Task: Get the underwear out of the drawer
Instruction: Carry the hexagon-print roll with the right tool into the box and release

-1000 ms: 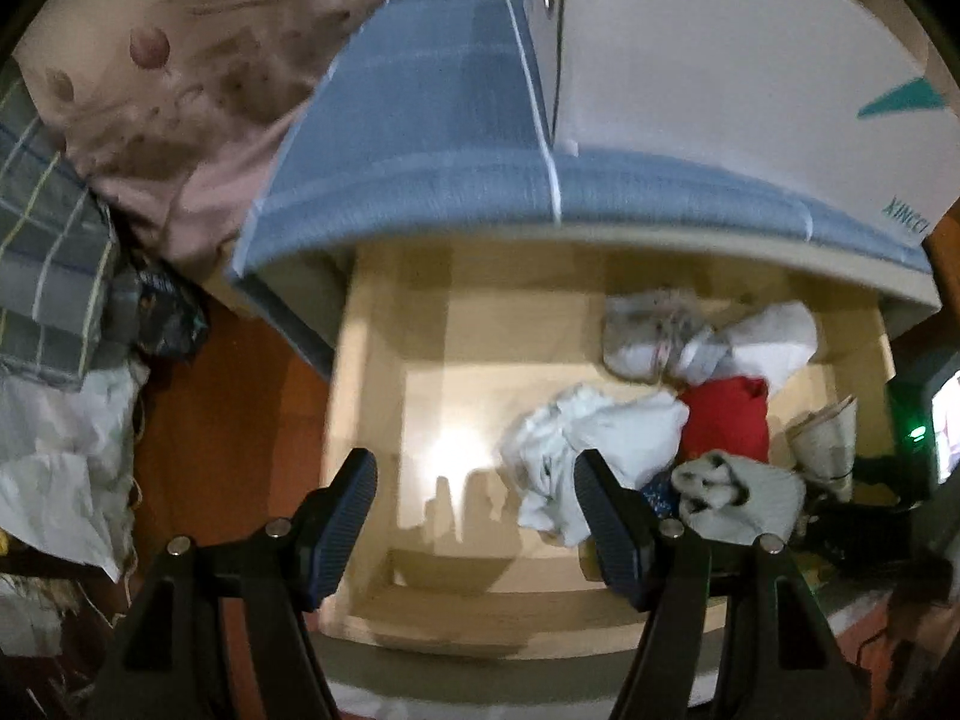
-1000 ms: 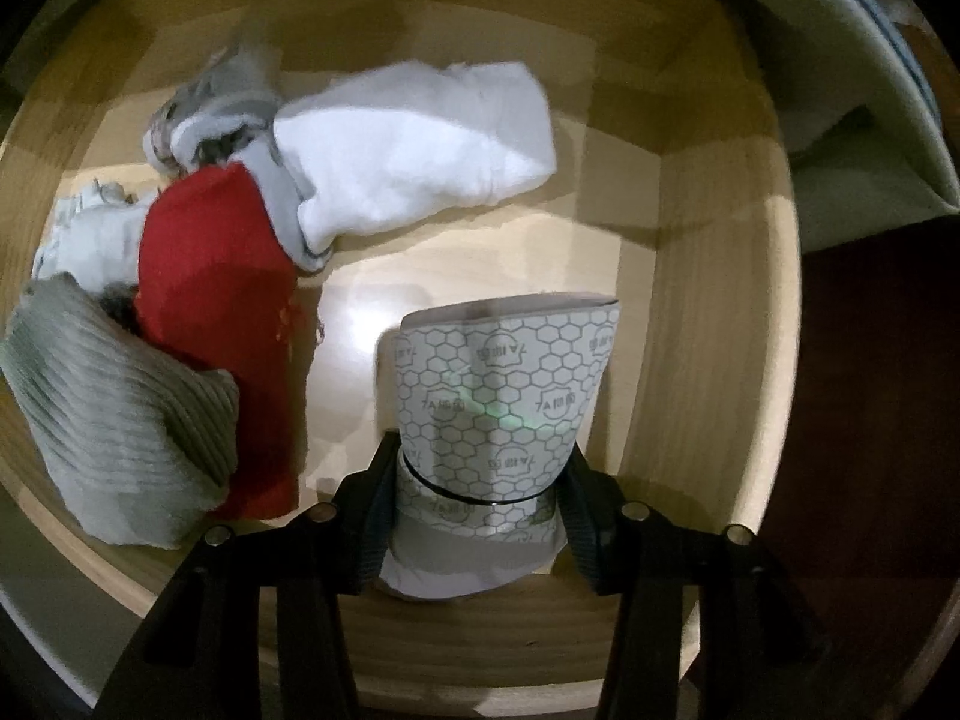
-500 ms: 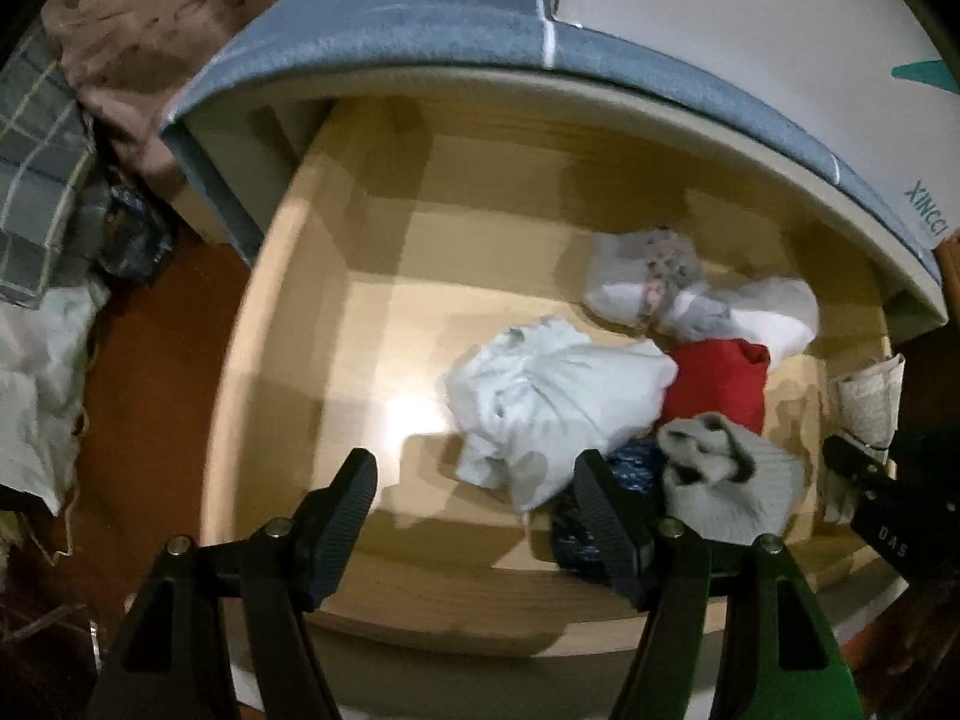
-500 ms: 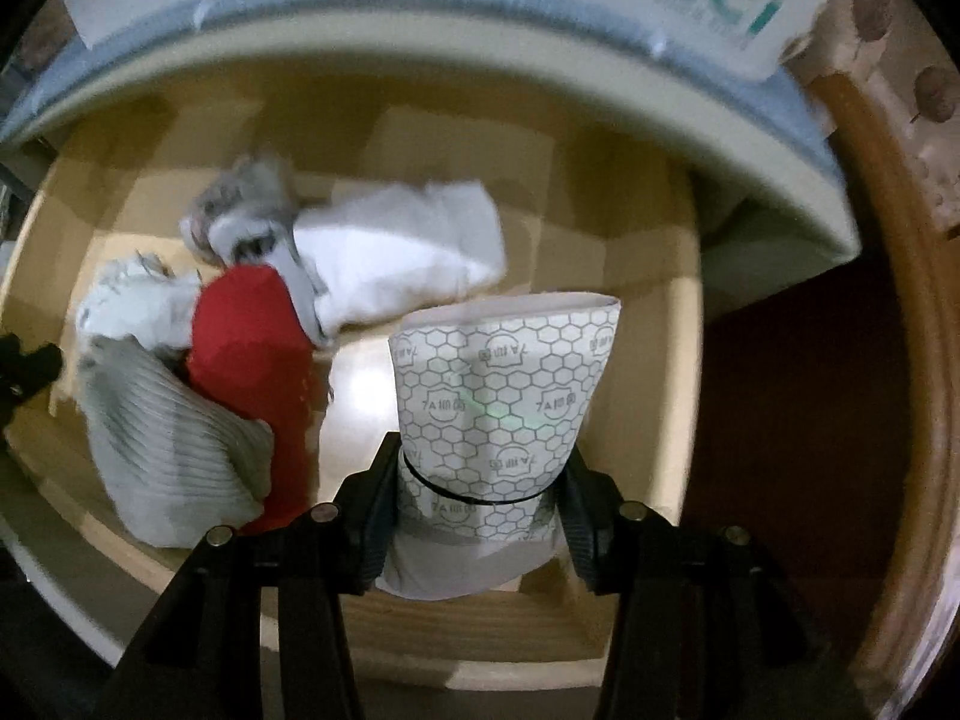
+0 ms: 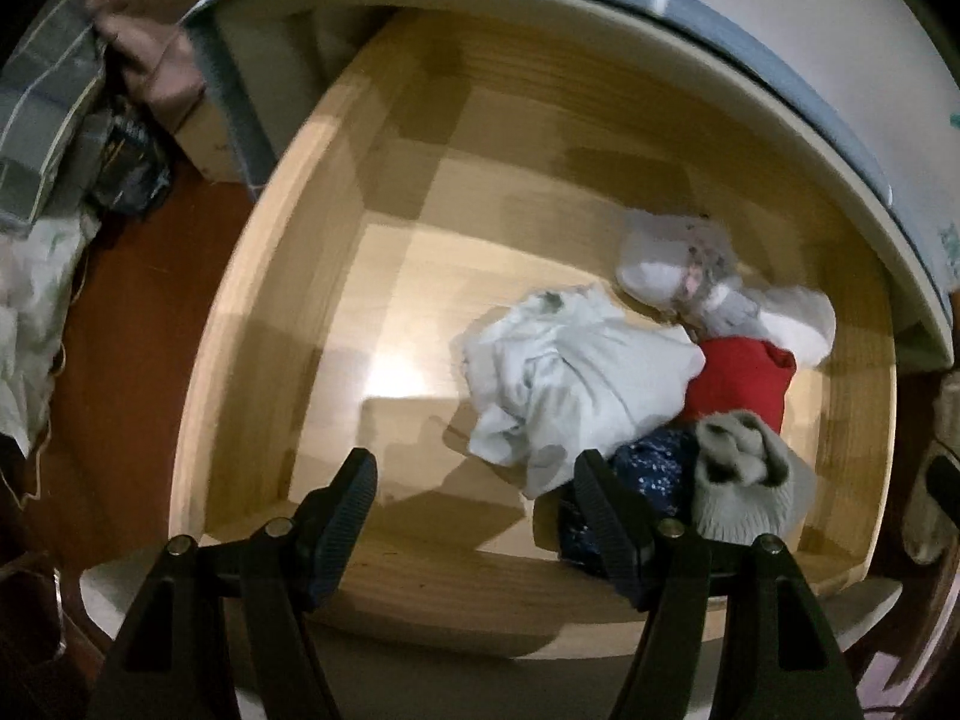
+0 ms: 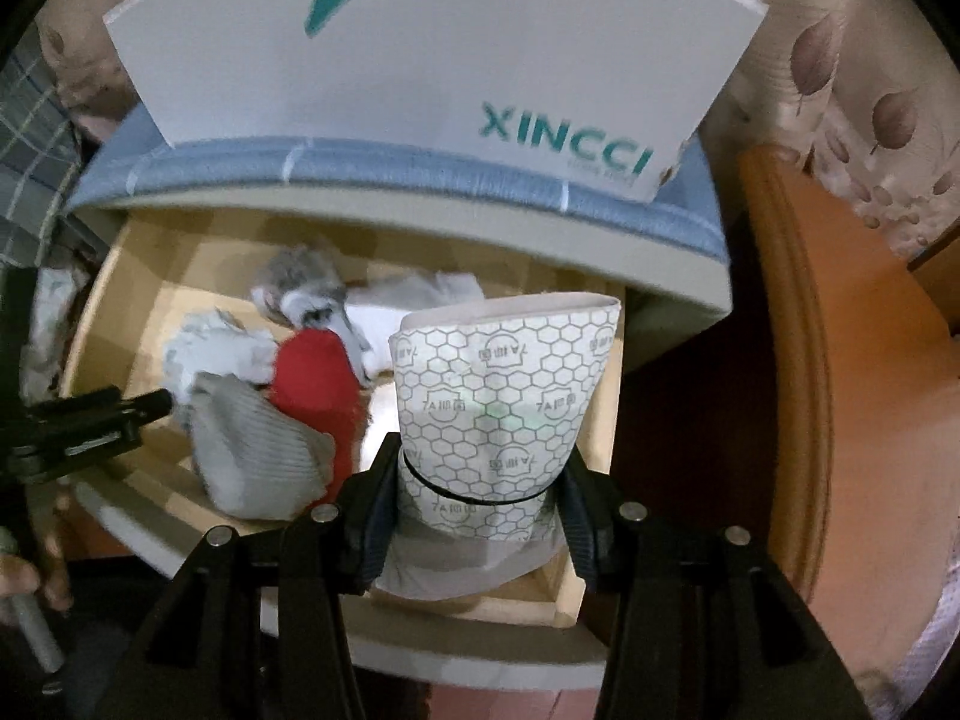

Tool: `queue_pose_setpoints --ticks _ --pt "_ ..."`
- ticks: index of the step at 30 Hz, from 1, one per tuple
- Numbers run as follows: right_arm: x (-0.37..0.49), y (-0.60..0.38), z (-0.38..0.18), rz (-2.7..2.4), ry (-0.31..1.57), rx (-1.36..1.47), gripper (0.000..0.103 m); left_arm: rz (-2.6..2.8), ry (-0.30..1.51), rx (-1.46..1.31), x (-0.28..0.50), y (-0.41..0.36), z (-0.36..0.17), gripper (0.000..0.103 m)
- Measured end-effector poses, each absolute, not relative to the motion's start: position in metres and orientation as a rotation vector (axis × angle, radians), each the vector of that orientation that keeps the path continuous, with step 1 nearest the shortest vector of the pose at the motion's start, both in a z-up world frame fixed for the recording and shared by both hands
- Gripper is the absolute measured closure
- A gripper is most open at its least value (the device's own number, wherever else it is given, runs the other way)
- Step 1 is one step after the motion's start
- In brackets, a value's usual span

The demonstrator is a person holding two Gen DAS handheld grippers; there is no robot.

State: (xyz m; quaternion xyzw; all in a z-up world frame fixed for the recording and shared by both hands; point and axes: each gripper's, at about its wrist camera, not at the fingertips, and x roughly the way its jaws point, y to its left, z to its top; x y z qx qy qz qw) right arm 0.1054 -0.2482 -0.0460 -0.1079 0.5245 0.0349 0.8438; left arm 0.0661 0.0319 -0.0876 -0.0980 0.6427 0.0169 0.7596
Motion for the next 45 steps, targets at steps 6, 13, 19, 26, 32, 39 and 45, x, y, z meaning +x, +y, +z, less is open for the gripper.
queue_pose_setpoints --ticks 6,13,19,26,32,39,45 --pt "0.091 -0.254 -0.003 0.111 1.059 -0.191 0.059 0.042 1.382 -0.207 0.063 0.031 -0.085 0.033" --pt "0.100 -0.258 0.069 0.112 0.925 -0.174 0.059 0.028 1.337 -0.152 0.060 0.025 -0.076 0.033" --pt "0.143 -0.253 0.118 0.066 0.840 -0.183 0.059 0.024 1.311 -0.127 0.060 0.021 -0.072 0.033" --pt "0.220 -0.243 0.112 0.008 0.909 -0.193 0.058 0.033 1.315 -0.138 0.060 0.022 -0.073 0.033" --pt "0.263 -0.228 0.083 -0.026 0.995 -0.220 0.058 0.029 1.306 -0.122 0.059 0.021 -0.071 0.033" --pt "0.280 -0.225 0.049 -0.042 1.063 -0.234 0.055 0.031 1.309 -0.138 0.058 0.023 -0.071 0.033" --pt "0.267 -0.225 0.063 -0.030 1.018 -0.261 0.039 0.037 1.319 -0.132 0.058 0.022 -0.073 0.033"
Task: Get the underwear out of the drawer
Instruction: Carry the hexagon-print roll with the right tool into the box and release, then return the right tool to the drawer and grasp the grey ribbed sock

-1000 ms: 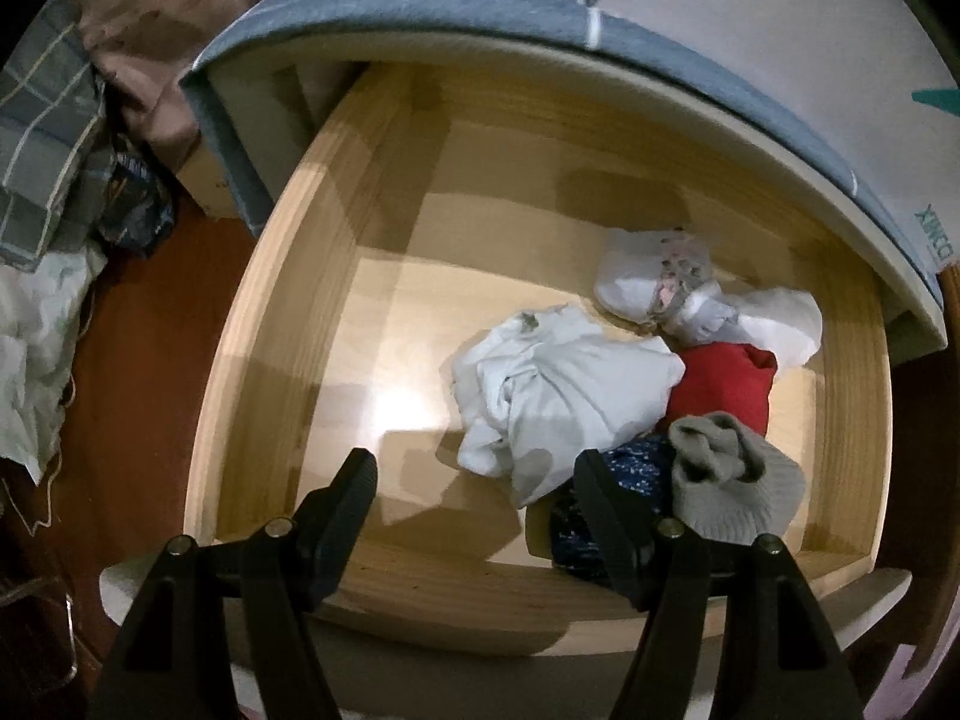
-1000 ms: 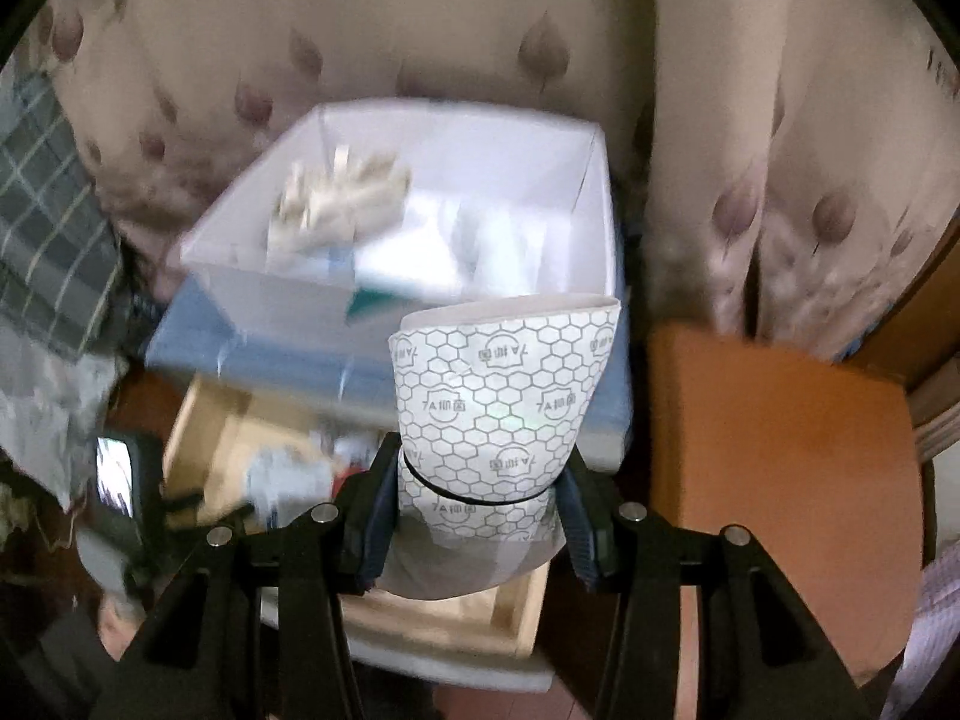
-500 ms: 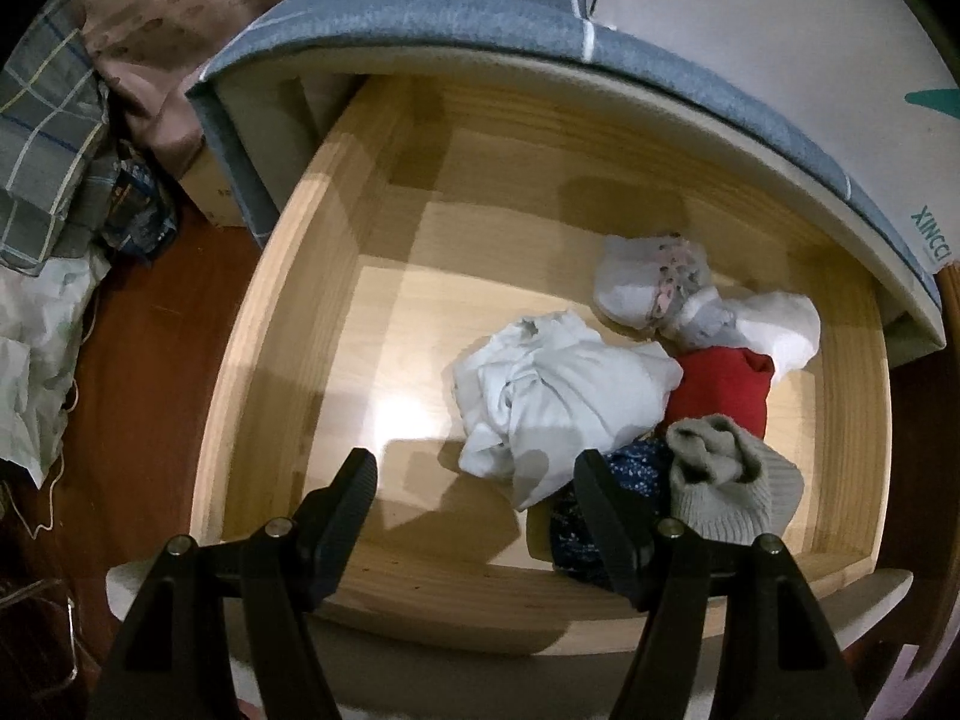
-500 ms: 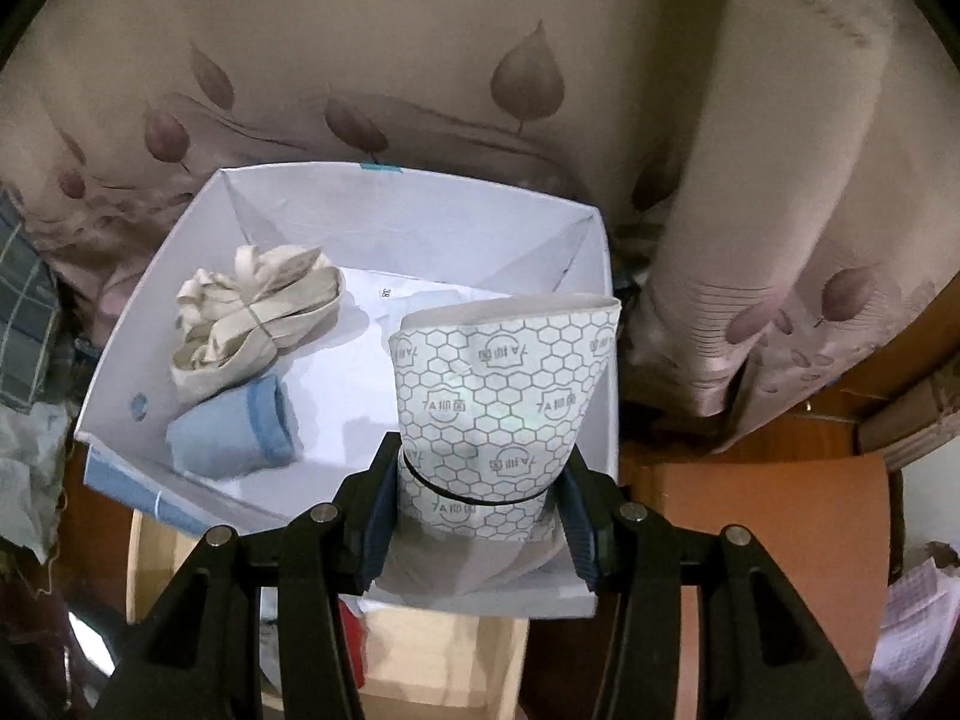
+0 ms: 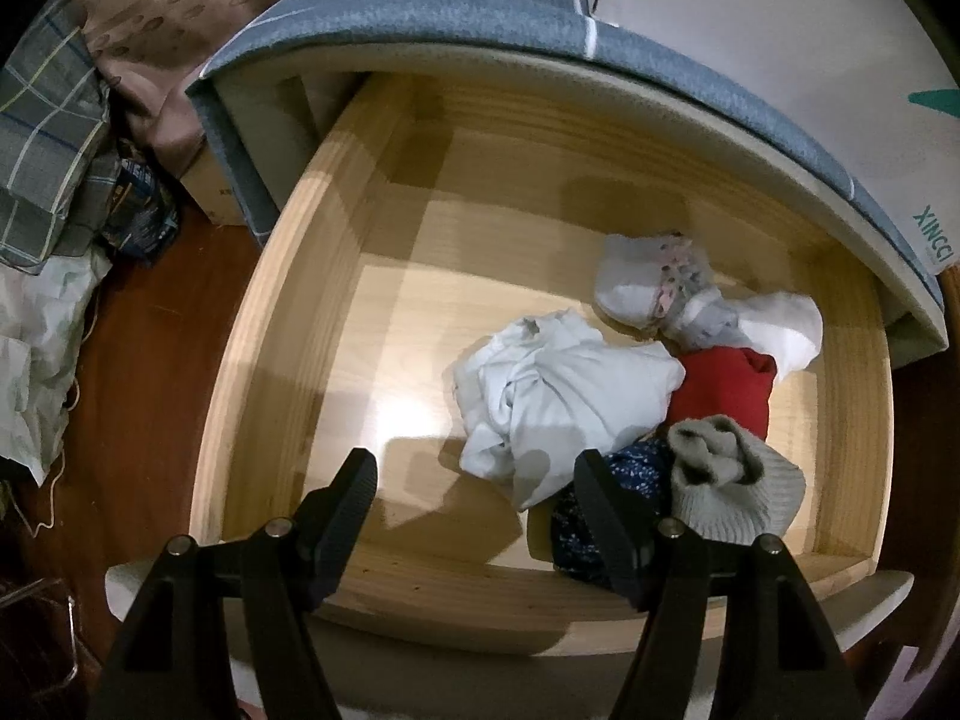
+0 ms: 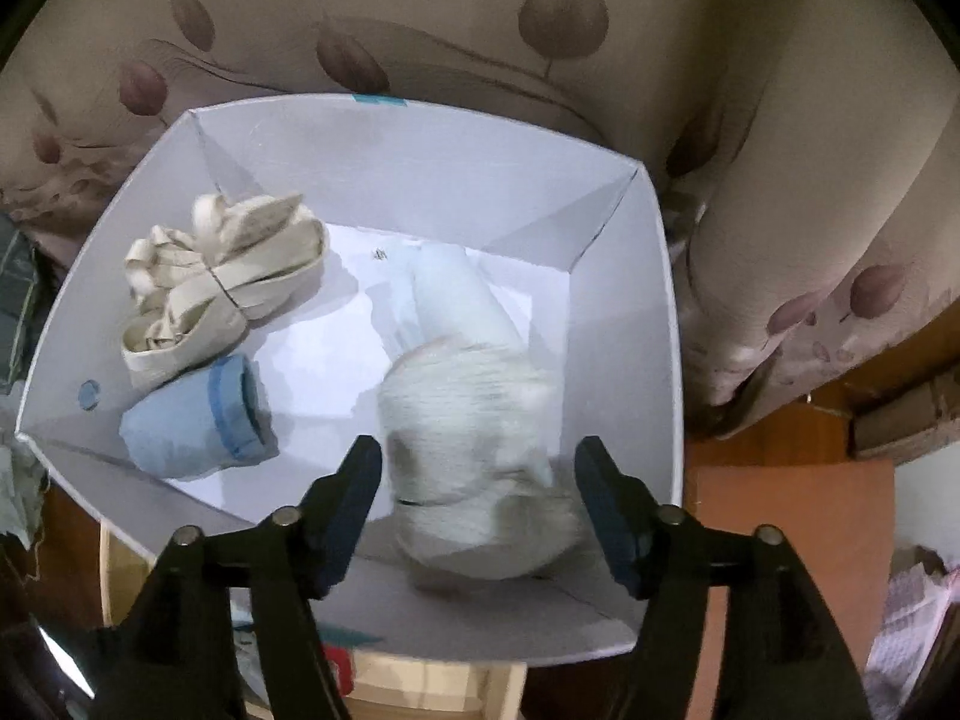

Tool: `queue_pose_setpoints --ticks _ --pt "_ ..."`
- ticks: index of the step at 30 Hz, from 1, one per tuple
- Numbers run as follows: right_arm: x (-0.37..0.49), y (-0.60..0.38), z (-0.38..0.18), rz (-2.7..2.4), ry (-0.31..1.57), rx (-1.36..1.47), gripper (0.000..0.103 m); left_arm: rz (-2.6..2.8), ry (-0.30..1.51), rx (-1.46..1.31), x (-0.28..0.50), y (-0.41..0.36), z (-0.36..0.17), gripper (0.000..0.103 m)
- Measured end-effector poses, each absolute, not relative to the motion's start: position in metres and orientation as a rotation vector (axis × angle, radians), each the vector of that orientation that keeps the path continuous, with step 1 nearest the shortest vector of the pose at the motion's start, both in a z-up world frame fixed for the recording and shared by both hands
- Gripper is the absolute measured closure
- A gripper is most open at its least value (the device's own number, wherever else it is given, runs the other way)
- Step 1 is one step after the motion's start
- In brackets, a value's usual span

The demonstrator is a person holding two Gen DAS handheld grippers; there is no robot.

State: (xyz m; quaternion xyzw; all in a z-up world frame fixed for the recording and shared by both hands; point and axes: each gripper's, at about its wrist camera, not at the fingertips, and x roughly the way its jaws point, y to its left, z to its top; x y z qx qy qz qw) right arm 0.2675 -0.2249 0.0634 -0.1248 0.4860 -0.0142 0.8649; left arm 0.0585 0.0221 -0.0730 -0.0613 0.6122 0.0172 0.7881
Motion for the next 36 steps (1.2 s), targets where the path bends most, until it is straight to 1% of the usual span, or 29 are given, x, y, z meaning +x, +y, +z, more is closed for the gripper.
queue_pose_setpoints --ticks 2,7,12,16,20,26,30,34,36 --pt "0.257 -0.225 0.075 -0.012 1.000 -0.260 0.038 0.051 1.316 -0.133 0.058 0.024 -0.072 0.033" --pt "0.202 -0.223 0.098 0.112 0.988 -0.237 0.037 0.055 1.221 -0.150 0.053 0.034 -0.049 0.033" --pt "0.147 -0.217 0.082 0.210 1.025 -0.257 0.036 0.089 1.227 -0.097 0.050 0.043 -0.044 0.033" --pt "0.127 -0.203 0.034 0.259 1.125 -0.286 0.036 0.074 1.267 -0.126 0.047 0.045 -0.051 0.033" --pt "0.129 -0.188 -0.025 0.275 1.245 -0.268 0.036 0.062 1.276 -0.117 0.042 0.042 -0.054 0.033" --pt "0.138 -0.159 -0.091 0.287 1.357 -0.274 0.036 0.063 1.298 -0.152 0.043 0.047 -0.058 0.033" --pt "0.145 -0.145 -0.118 0.280 1.395 -0.284 0.036 0.075 1.288 -0.180 0.043 0.053 -0.056 0.033" --pt "0.150 -0.134 -0.137 0.282 1.406 -0.296 0.028 0.079 1.289 -0.176 0.043 0.052 -0.057 0.033" --pt "0.149 -0.129 -0.145 0.286 1.413 -0.307 0.028 0.081 1.295 -0.165 0.043 0.050 -0.058 0.033"
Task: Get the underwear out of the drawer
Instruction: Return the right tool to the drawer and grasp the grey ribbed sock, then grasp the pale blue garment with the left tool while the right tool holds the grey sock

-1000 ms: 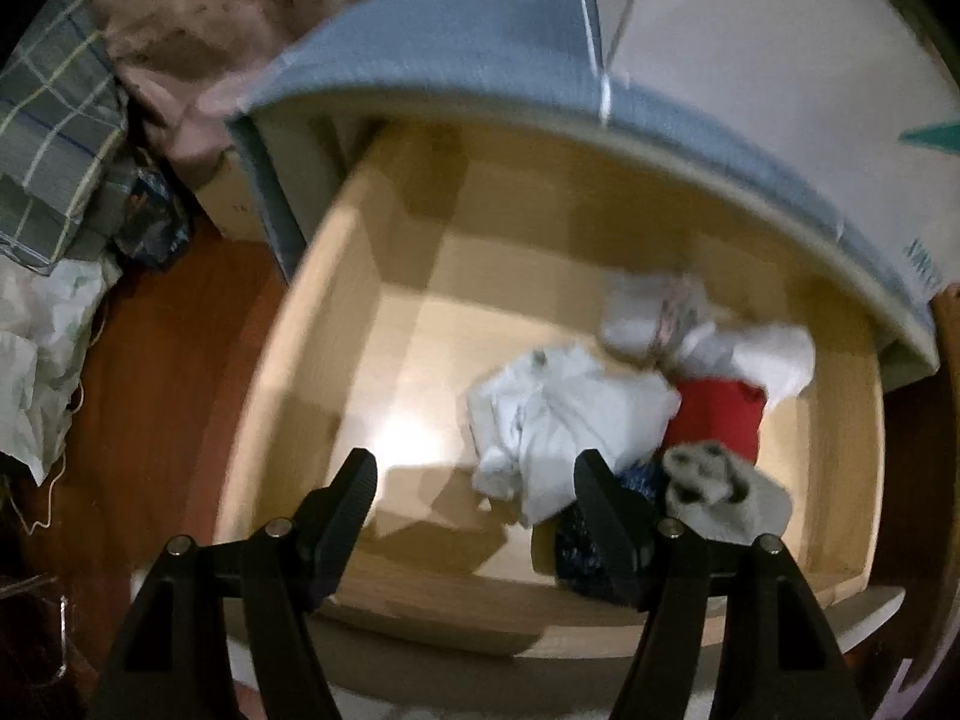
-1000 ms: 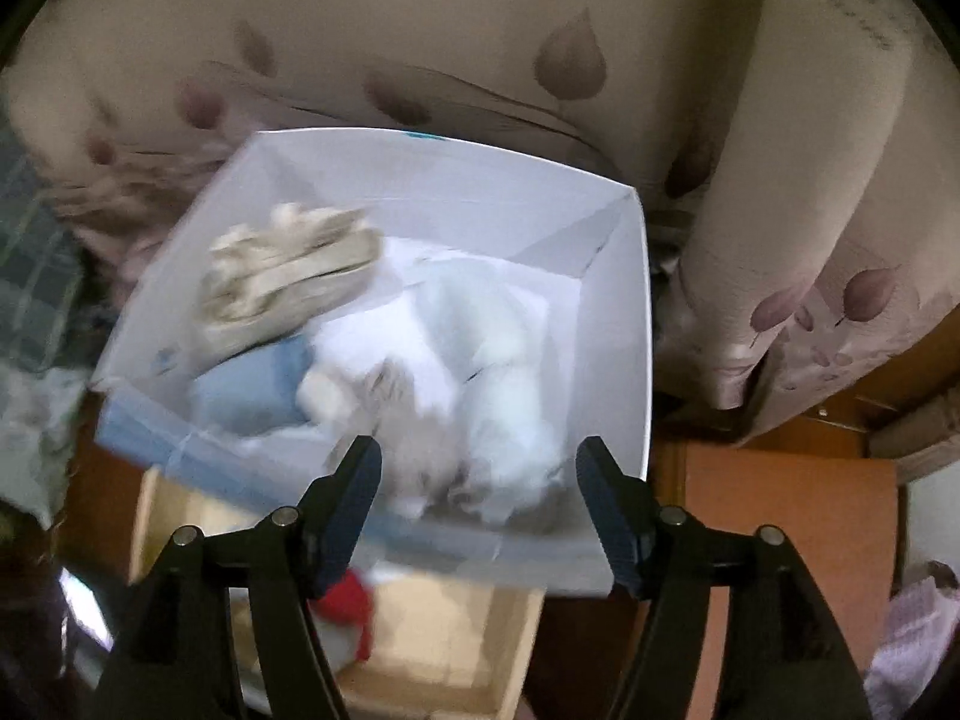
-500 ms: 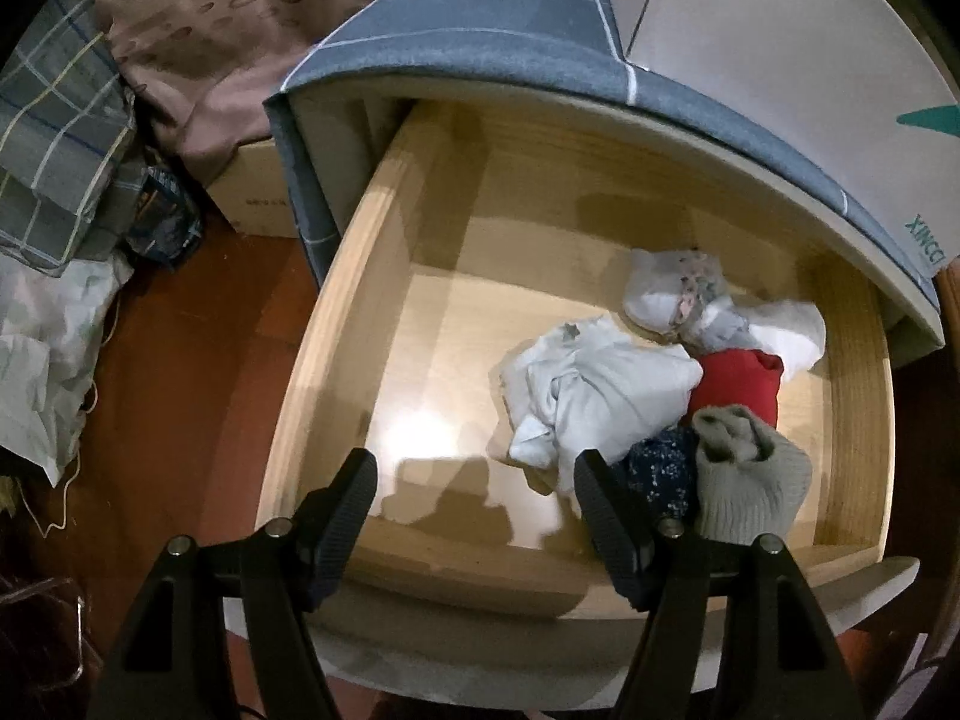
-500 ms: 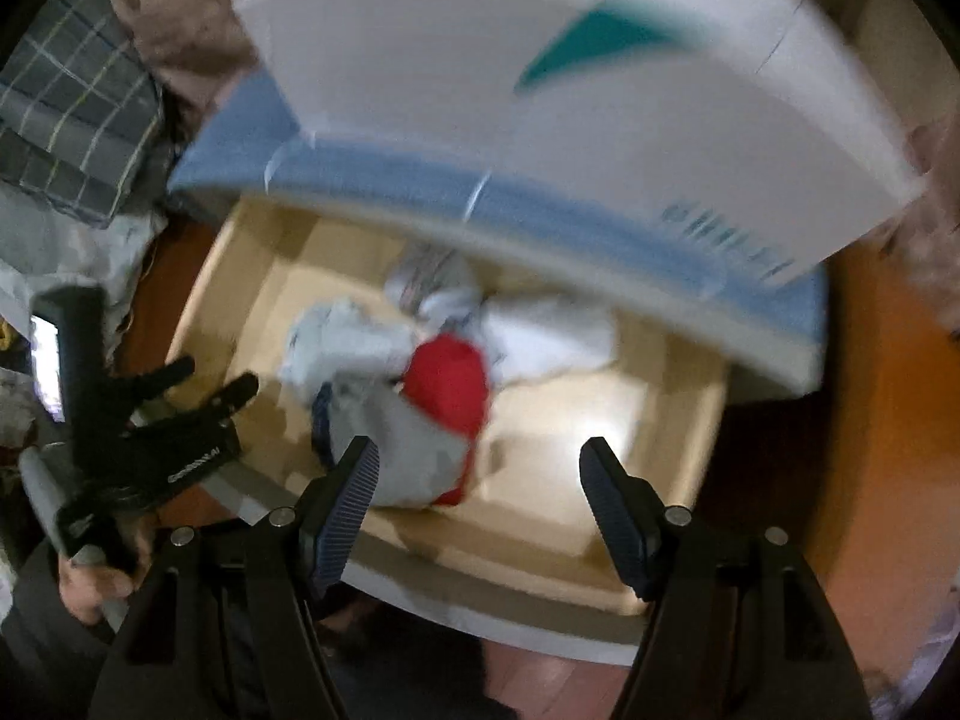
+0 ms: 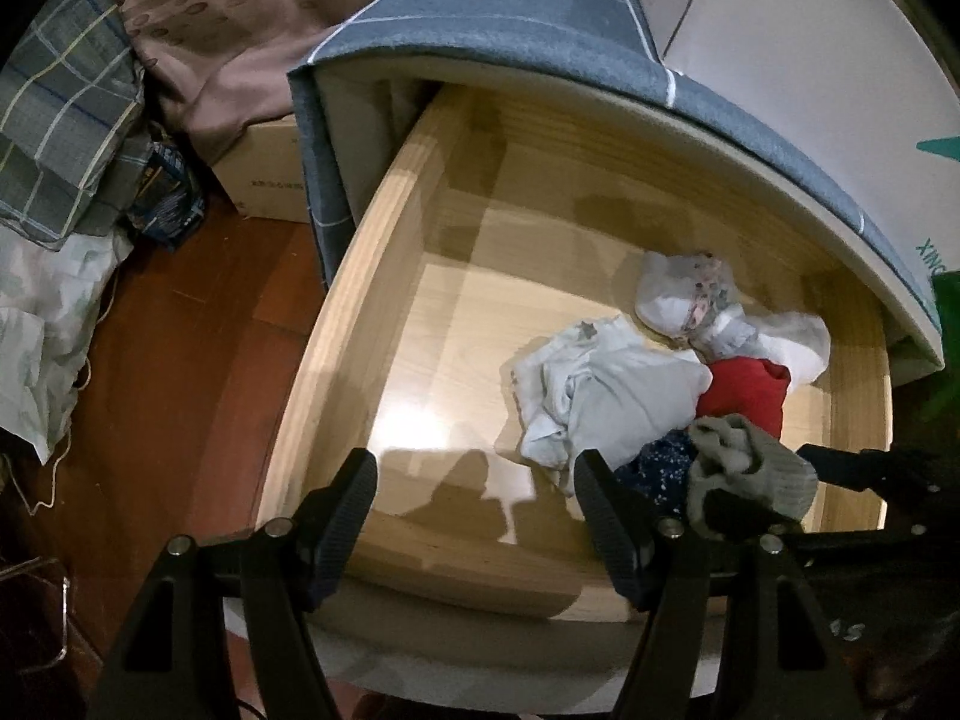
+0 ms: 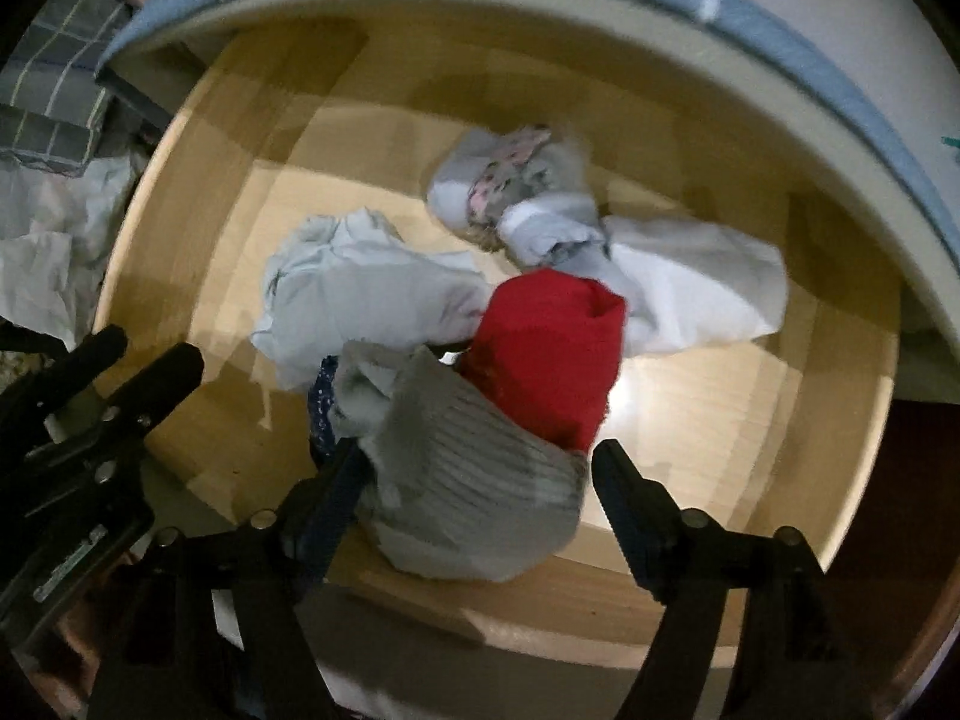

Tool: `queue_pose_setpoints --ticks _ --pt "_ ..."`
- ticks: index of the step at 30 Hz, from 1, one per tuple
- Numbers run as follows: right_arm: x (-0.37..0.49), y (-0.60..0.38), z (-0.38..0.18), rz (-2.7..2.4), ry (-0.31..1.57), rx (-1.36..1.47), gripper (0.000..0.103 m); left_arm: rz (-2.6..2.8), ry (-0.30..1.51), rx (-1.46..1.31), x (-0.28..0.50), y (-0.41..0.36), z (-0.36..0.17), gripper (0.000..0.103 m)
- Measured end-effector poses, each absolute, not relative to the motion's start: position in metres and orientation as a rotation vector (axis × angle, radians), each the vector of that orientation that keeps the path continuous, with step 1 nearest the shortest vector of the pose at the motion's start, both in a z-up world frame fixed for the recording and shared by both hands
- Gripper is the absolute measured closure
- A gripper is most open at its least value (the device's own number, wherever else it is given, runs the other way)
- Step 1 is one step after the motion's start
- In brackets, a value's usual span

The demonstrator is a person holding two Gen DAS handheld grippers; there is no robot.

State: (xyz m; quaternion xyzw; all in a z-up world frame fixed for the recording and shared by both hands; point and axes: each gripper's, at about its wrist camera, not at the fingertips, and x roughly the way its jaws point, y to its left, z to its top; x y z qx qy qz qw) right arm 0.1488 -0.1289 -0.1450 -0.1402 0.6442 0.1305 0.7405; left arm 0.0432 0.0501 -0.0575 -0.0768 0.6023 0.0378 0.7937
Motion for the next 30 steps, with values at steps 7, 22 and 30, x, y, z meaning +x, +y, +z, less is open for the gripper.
queue_pose_setpoints --ticks 7,22,30 --pt "0.145 -0.143 -0.147 0.279 1.402 -0.257 0.055 0.072 1.301 -0.154 0.043 0.050 -0.058 0.033" --pt "0.144 -0.225 -0.148 0.102 1.397 -0.240 0.065 -0.035 1.307 0.056 0.066 0.034 -0.056 0.033" --pt "0.147 -0.250 -0.168 0.052 1.432 -0.226 0.065 -0.157 1.372 0.068 0.096 0.016 -0.067 0.033"
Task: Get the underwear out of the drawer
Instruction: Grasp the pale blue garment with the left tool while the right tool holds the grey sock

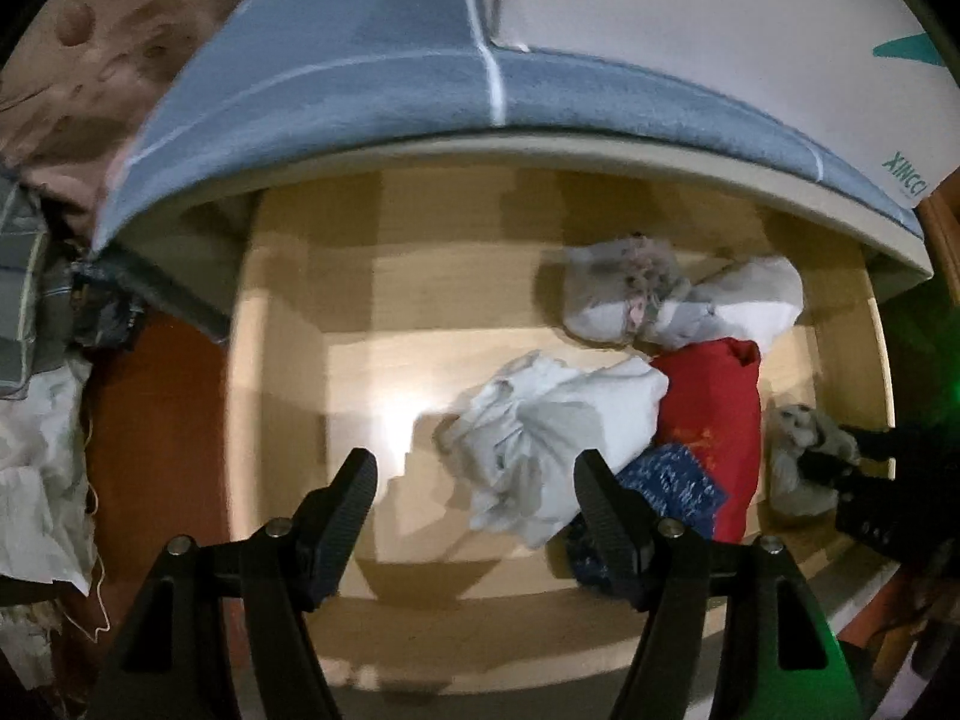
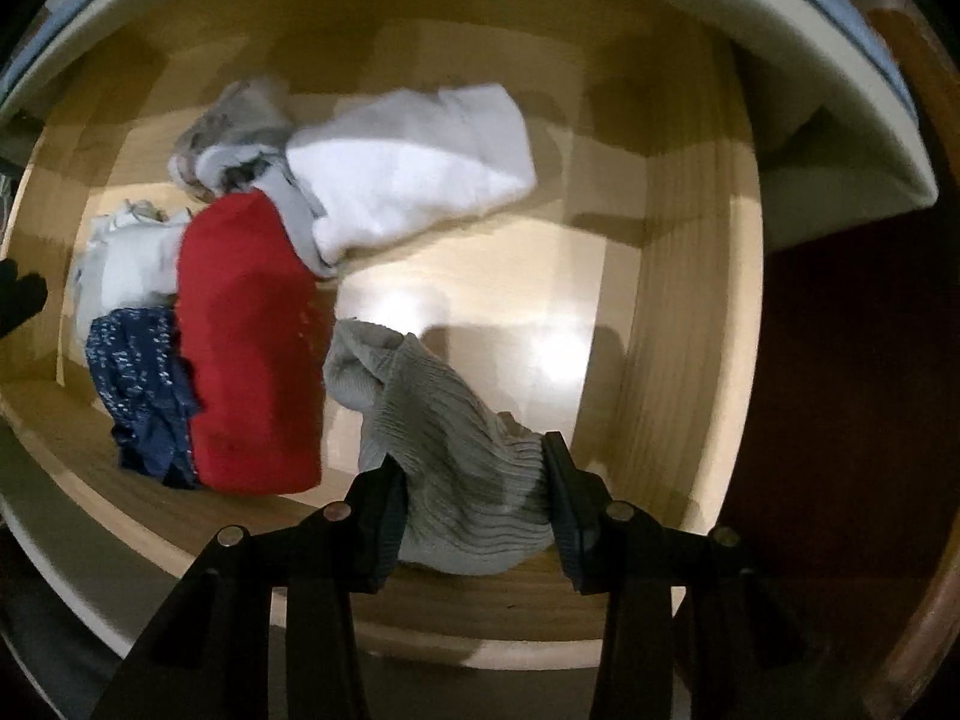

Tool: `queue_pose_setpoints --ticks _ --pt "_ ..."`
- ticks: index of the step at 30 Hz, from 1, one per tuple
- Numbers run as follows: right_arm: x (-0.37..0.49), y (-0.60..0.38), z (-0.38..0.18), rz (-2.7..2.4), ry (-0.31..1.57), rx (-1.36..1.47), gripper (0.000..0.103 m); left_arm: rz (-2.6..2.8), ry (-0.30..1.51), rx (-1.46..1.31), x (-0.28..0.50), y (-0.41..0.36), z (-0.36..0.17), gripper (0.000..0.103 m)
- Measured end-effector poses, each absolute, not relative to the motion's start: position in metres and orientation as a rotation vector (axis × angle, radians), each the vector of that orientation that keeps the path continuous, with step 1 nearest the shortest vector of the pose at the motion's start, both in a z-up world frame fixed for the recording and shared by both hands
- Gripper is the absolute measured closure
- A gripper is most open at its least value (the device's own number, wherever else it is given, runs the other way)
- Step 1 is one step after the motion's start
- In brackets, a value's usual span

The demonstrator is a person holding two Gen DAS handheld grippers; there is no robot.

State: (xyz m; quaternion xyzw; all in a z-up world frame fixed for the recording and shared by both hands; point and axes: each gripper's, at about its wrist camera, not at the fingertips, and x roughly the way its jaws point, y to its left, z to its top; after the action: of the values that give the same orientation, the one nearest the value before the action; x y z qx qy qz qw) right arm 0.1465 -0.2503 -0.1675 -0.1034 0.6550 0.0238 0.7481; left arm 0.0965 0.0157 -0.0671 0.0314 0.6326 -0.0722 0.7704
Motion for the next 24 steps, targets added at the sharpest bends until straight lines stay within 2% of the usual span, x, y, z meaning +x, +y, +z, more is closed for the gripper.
queue_pose_setpoints --ticks 15,24 --pt "0.161 -0.283 -0.195 0.072 1.453 -0.184 0.062 -0.193 1.458 0.052 0.129 -0.014 -0.096 0.033" --pt "0.152 -0.262 -0.207 0.073 1.441 -0.199 0.062 -0.207 1.505 0.141 0.137 -0.036 -0.113 0.030"
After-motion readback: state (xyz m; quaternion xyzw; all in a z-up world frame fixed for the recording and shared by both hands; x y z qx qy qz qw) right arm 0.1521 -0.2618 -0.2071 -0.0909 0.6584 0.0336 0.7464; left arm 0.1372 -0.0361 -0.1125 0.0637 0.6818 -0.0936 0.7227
